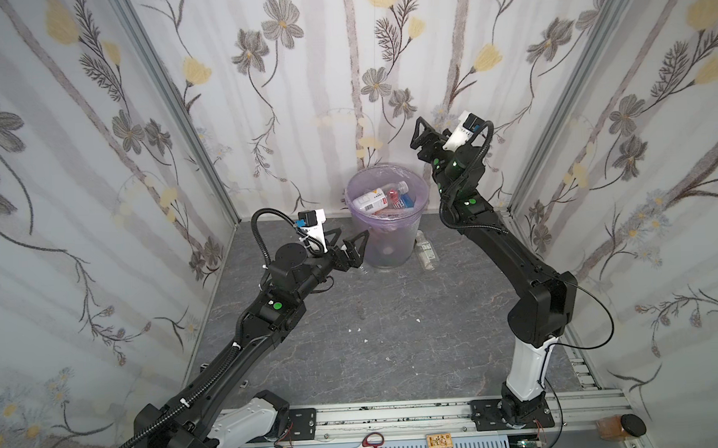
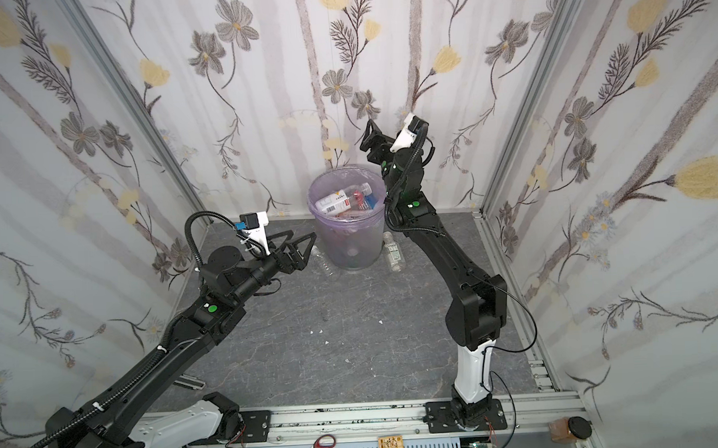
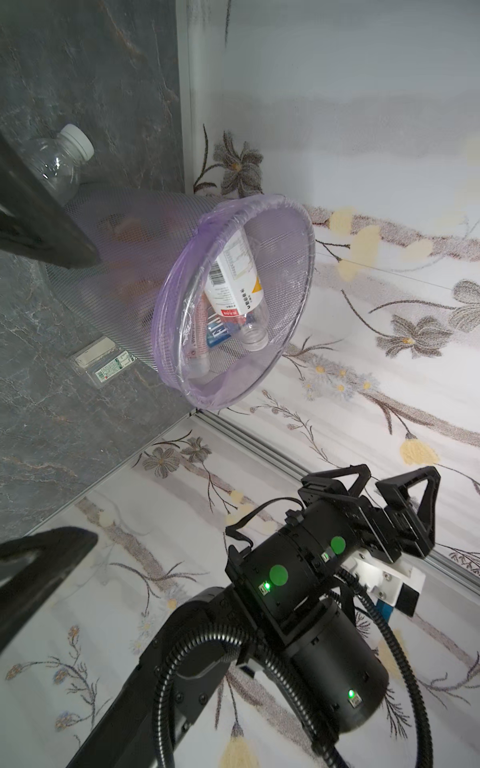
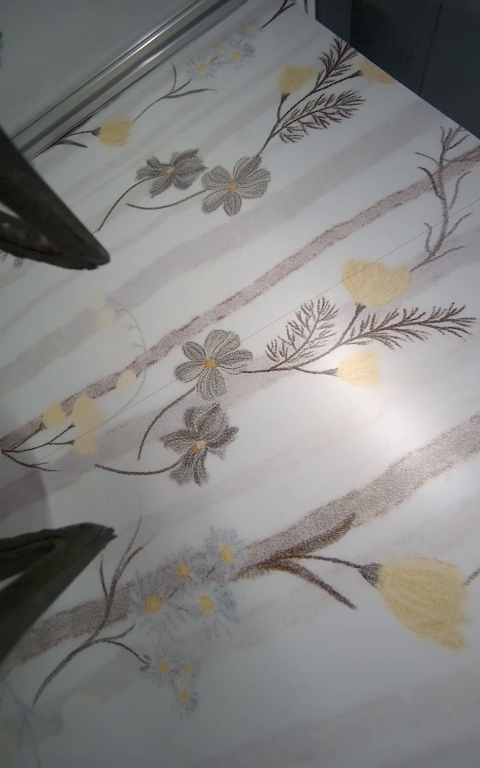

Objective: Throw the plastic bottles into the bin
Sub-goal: 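Swing the yellow-V bottle over the bin and open the right gripper, then withdraw the right gripper while the left gripper moves to the white-cap bottle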

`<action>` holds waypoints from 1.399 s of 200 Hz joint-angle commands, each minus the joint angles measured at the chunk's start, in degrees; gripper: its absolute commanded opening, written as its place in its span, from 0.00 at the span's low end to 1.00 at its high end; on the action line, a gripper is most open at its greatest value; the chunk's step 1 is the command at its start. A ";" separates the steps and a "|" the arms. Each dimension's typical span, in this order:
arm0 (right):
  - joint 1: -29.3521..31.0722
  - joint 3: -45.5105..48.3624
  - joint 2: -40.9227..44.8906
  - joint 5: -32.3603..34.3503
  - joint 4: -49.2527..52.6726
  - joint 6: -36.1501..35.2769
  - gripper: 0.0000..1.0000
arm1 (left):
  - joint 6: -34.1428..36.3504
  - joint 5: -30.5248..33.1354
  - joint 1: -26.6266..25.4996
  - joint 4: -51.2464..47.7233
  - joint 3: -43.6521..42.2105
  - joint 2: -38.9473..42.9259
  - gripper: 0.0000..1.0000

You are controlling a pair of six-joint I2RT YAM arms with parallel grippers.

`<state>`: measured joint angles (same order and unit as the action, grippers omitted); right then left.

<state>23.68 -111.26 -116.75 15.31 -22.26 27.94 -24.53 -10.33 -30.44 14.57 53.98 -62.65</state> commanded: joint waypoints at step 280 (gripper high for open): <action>-5.15 52.70 37.03 -4.53 2.40 -1.76 1.00 | -34.62 -10.01 18.30 -3.14 -3.09 -22.41 1.00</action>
<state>18.63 -62.33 -82.28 11.88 -19.81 25.50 -55.24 -16.64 -12.60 10.85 48.34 -80.90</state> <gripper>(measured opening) 0.995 0.997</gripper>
